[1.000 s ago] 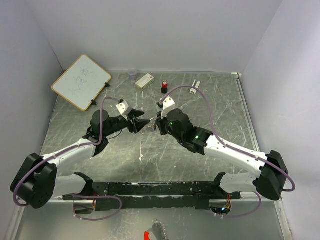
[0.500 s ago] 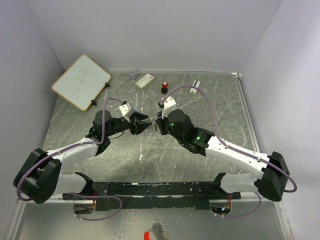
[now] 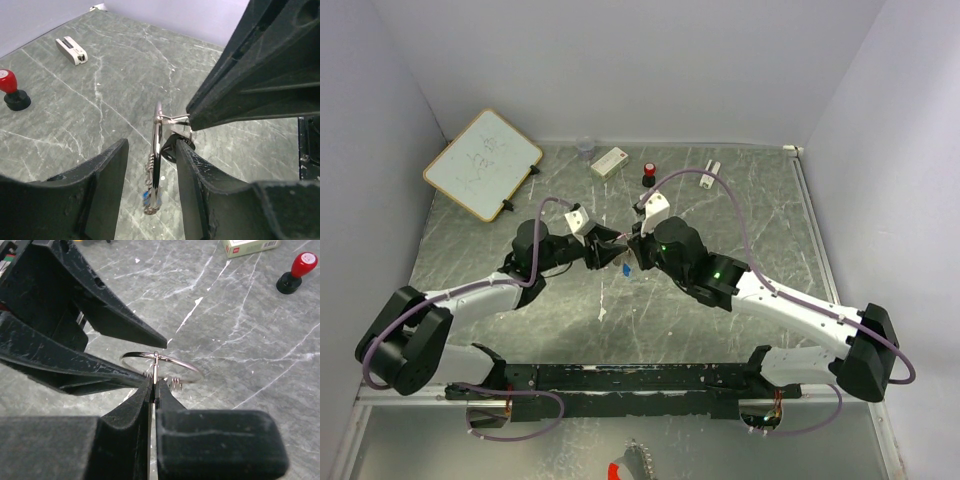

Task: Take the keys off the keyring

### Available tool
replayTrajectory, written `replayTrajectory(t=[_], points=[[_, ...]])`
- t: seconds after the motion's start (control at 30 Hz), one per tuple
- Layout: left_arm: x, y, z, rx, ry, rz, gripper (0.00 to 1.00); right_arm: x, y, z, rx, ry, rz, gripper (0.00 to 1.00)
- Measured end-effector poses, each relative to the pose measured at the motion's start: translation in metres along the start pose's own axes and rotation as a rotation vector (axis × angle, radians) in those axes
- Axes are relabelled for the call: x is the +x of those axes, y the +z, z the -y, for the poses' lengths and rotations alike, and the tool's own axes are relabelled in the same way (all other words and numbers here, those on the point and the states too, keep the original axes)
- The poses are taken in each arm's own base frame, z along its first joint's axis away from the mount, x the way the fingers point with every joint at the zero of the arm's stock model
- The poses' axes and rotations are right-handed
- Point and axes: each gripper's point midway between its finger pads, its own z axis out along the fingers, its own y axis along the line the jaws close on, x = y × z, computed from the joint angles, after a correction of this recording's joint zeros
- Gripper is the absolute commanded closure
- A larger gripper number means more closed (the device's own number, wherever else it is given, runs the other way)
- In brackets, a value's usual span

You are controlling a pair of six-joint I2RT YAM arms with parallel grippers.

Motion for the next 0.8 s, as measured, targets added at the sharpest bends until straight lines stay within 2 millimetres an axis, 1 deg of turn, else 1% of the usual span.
replayTrajectory(t=[0.07,0.23,0.3,0.37,0.5,0.63,0.7,0.77,0.8], points=[[0.001,0.003,-0.002,0.002,0.015,-0.009,0.52,0.0,-0.001,-0.001,-0.003,-0.003,-0.008,1.0],[-0.005,0.008,-0.004,0.009,0.053,-0.001,0.82,0.003,-0.003,-0.001,-0.002,-0.008,-0.024,1.0],[-0.006,0.009,-0.002,0.016,0.061,0.0,0.89,0.003,-0.003,0.001,0.006,-0.008,-0.022,1.0],[-0.005,0.01,-0.001,0.017,0.069,-0.01,0.92,0.003,-0.003,0.001,0.009,-0.008,-0.021,1.0],[-0.008,0.012,-0.005,-0.017,0.098,-0.034,0.92,0.001,-0.003,0.003,0.019,-0.006,-0.015,1.0],[-0.016,0.007,-0.01,-0.073,0.147,-0.035,0.89,-0.004,-0.002,0.002,0.014,0.003,0.007,1.0],[-0.022,0.005,-0.012,-0.098,0.174,-0.029,0.88,-0.009,-0.001,0.0,0.006,0.009,0.023,0.91],[-0.027,0.003,-0.014,-0.116,0.198,-0.029,0.89,-0.012,0.0,-0.003,-0.003,0.016,0.038,0.89],[-0.031,0.002,-0.018,-0.138,0.215,-0.03,0.9,-0.012,0.0,-0.003,-0.006,0.018,0.037,0.89]])
